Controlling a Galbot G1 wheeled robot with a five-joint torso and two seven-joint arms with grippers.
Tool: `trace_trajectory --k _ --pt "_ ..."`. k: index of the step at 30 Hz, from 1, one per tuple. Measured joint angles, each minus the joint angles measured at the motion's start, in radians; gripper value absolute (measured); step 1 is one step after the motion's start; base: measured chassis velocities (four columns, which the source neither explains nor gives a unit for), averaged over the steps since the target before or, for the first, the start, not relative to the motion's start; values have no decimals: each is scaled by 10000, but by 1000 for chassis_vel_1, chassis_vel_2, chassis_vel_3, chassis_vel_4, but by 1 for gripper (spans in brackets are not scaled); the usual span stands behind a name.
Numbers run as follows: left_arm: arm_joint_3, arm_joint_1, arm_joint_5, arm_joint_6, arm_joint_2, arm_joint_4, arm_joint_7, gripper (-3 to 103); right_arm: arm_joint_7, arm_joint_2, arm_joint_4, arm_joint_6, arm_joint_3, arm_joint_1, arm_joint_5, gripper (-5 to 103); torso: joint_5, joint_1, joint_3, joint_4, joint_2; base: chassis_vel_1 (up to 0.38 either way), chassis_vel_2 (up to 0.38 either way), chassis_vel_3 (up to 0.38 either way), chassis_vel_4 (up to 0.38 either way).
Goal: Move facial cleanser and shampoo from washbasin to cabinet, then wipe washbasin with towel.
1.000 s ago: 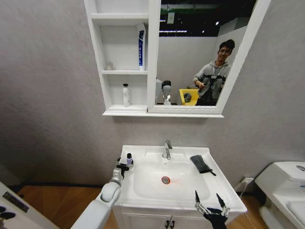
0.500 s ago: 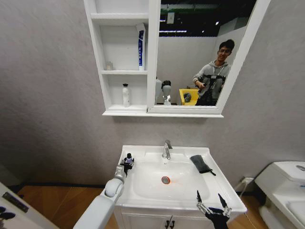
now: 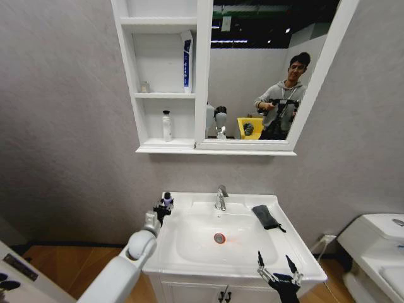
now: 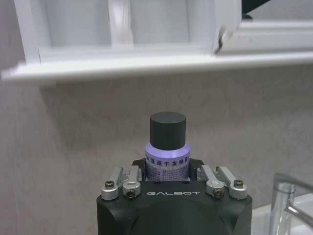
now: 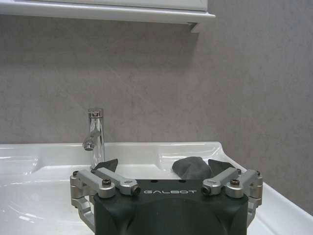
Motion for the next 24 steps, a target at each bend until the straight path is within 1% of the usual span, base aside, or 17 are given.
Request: trace_trajectory --k 1,2,3,4,5,7,8,9,10,11,12,14,15,17,18,20,24 --pt "0 0 0 0 0 0 0 43 0 0 0 0 0 0 0 100 0 0 0 0 0 0 0 0 0" --pt "1 -463 -806 544 523 -379 -151 43 -1 0 10 -15 -25 7 -29 100 -2 0 -1 2 0 0 0 0 0" --pt "18 -1580 -2761 1551 1416 -951 -597 43 0 1 14 -30 -59 18 -75 100 -5 0 0 6 0 0 0 0 0" --pt "30 -2271 -3828 1980 1760 -1142 -816 43 0 2 13 -32 -80 33 -90 100 -5 1 0 4 -1 0 0 0 0" --pt "30 -2271 -3828 1980 1760 -1142 -816 43 0 2 13 -32 -80 33 -90 100 -5 1 0 4 -1 0 0 0 0" --pt "244 -4072 -6454 2839 2296 -1266 -1425 43 0 13 -24 -33 -101 70 -107 100 4 0 -1 1 1 0 0 0 0" --pt "435 -4818 -7312 3074 2373 -1122 -1597 43 1 32 -46 -33 -104 91 -108 100 0 0 -1 1 0 0 0 0 0" --pt "435 -4818 -7312 3074 2373 -1122 -1597 43 1 32 -46 -33 -104 91 -108 100 0 0 -1 1 0 0 0 0 0" --pt "716 -5689 -7925 3241 2387 -834 -1719 43 1 51 -68 -32 -112 114 -110 100 -6 1 0 -1 0 0 0 0 0" --pt "976 -6384 -8200 3301 2335 -525 -1798 43 0 70 -85 -31 -118 128 -112 100 0 0 0 0 0 0 0 0 0" --pt "976 -6384 -8200 3301 2335 -525 -1798 43 0 70 -85 -31 -118 128 -112 100 0 0 0 0 0 0 0 0 0" --pt "1817 -8116 -8698 3392 1766 496 -1920 43 0 85 -84 -26 -104 103 -113 100 0 1 0 -3 0 0 0 0 0" --pt "1817 -8116 -8698 3392 1766 496 -1920 43 0 85 -84 -26 -104 103 -113 100 0 1 0 -3 0 0 0 0 0" --pt "2665 -9034 -8591 3394 1118 1408 -1862 43 1 66 -69 -10 -7 82 -79 100 1 1 1 -4 0 0 0 0 0" --pt "2665 -9034 -8591 3394 1118 1408 -1862 43 1 66 -69 -10 -7 82 -79 100 1 1 1 -4 0 0 0 0 0" --pt "3164 -9383 -8221 3388 652 2095 -1712 43 12 53 -58 -2 71 80 -6 100 2 2 2 -4 0 0 0 0 0" --pt "3361 -9431 -7771 3366 144 2674 -1555 43 16 20 -90 1 113 96 54 100 -1 2 2 3 -1 0 0 0 0"
